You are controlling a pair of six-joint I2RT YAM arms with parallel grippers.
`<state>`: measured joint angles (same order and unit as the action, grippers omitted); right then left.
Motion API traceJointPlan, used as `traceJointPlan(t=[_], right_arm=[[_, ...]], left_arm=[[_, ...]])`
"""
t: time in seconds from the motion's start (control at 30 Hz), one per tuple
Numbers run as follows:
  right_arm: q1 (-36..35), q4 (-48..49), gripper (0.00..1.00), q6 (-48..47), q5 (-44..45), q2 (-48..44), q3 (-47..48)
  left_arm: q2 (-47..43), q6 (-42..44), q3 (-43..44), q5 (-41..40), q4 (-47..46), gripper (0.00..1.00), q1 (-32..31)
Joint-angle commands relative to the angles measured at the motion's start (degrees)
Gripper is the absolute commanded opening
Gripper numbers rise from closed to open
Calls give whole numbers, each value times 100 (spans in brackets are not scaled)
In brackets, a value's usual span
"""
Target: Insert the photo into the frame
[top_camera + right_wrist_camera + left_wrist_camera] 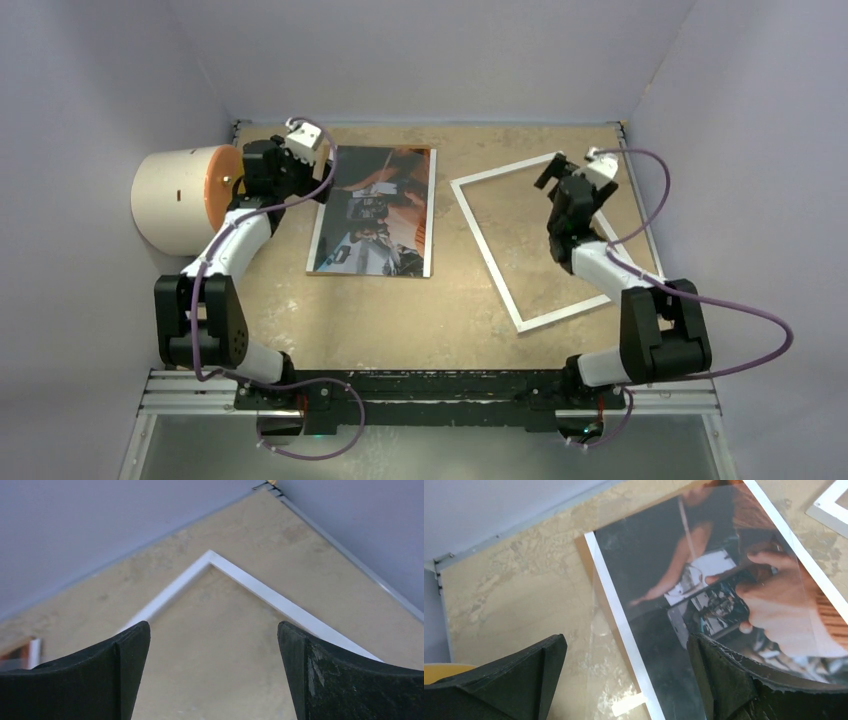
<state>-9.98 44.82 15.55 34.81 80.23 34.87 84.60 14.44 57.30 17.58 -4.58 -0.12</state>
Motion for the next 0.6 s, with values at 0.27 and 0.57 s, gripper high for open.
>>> traceJointPlan(t=[0.27,0.57], right_arm=[[-1100,-4231,99,397,-1526,872,2262],[-2025,-4985,98,401,-1304,1666,2450]], left_arm=[[531,385,1317,829,2897,100,12],[703,1060,1175,851,3692,100,-126]])
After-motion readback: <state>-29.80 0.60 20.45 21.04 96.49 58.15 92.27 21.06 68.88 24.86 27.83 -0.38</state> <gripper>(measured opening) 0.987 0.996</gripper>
